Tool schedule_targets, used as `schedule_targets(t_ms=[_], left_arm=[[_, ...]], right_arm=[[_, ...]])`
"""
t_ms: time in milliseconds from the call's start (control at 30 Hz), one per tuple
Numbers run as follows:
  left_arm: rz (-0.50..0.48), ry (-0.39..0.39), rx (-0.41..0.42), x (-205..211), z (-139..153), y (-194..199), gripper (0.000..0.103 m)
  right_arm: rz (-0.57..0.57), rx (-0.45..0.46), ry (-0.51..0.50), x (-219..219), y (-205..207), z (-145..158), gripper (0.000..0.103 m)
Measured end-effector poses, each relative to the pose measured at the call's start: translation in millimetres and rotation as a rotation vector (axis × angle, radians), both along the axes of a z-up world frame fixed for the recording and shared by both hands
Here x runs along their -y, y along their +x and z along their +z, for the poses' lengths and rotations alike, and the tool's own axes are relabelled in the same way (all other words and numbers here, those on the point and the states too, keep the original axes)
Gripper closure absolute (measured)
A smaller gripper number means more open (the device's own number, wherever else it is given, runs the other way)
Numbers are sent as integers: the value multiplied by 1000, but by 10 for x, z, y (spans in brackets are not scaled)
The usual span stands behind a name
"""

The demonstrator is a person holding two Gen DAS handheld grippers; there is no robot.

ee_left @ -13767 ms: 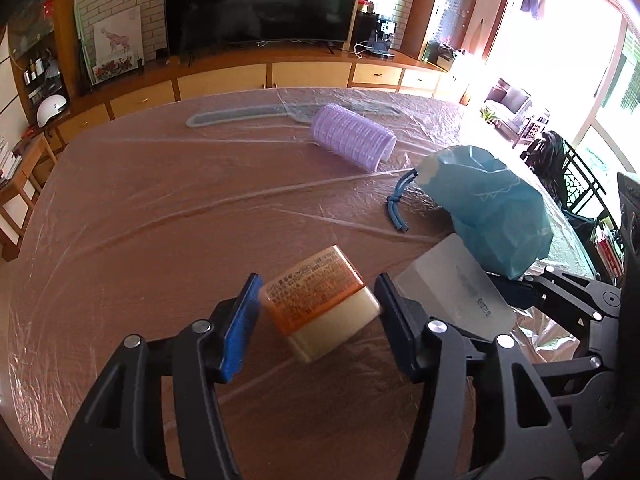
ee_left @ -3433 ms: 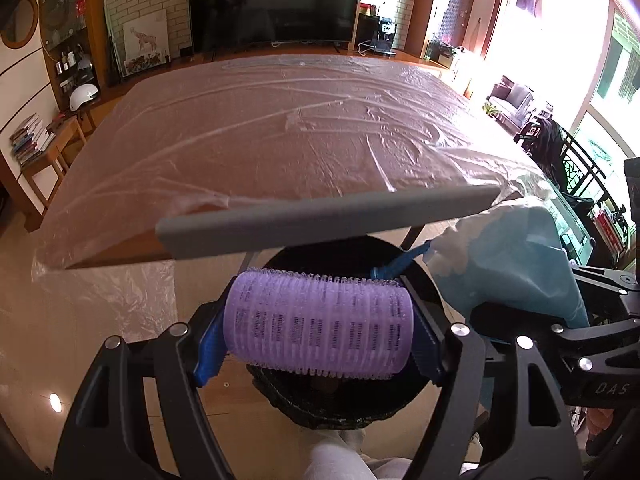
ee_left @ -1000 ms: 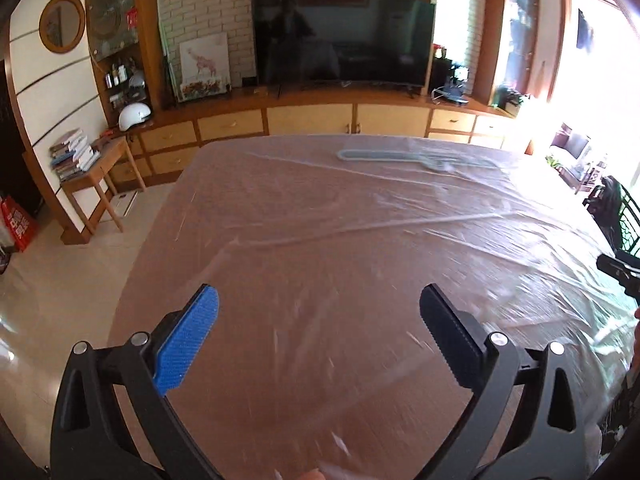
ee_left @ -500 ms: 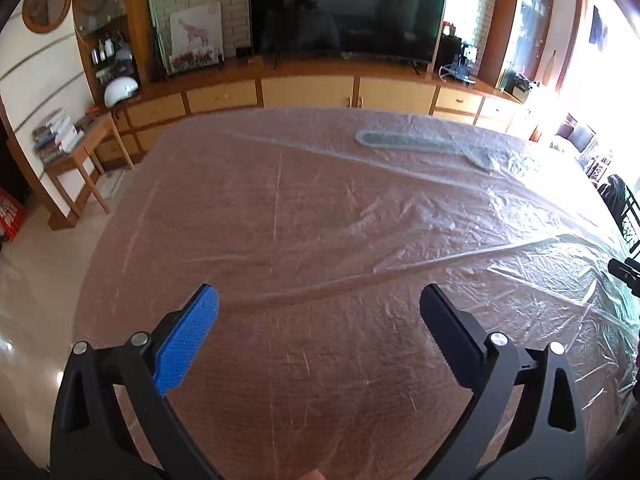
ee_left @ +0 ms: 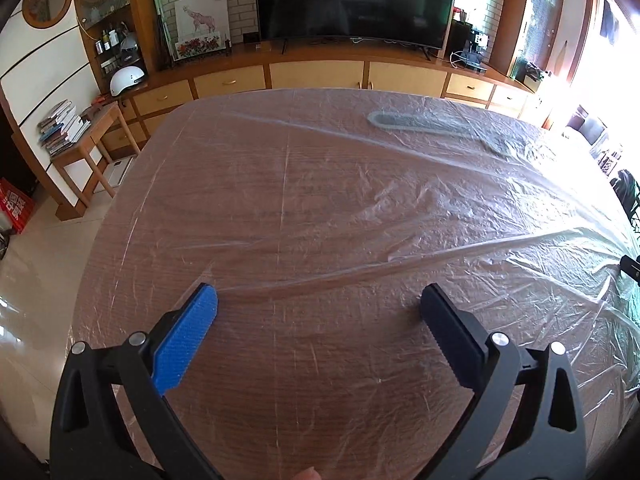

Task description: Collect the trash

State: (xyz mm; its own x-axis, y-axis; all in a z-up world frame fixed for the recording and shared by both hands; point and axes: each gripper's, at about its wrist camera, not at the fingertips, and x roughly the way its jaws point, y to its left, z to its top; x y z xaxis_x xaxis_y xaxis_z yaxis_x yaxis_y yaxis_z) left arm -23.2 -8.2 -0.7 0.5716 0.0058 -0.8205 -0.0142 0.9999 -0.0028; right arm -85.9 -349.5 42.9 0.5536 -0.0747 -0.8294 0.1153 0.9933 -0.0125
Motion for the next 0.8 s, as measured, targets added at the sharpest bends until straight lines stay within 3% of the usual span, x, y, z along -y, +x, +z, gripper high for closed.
schedule_targets(t_ms=[800], left_arm=[[6, 0, -1, -6, 9, 4, 1]], right_arm=[[0, 0, 0, 0, 2, 0, 4]])
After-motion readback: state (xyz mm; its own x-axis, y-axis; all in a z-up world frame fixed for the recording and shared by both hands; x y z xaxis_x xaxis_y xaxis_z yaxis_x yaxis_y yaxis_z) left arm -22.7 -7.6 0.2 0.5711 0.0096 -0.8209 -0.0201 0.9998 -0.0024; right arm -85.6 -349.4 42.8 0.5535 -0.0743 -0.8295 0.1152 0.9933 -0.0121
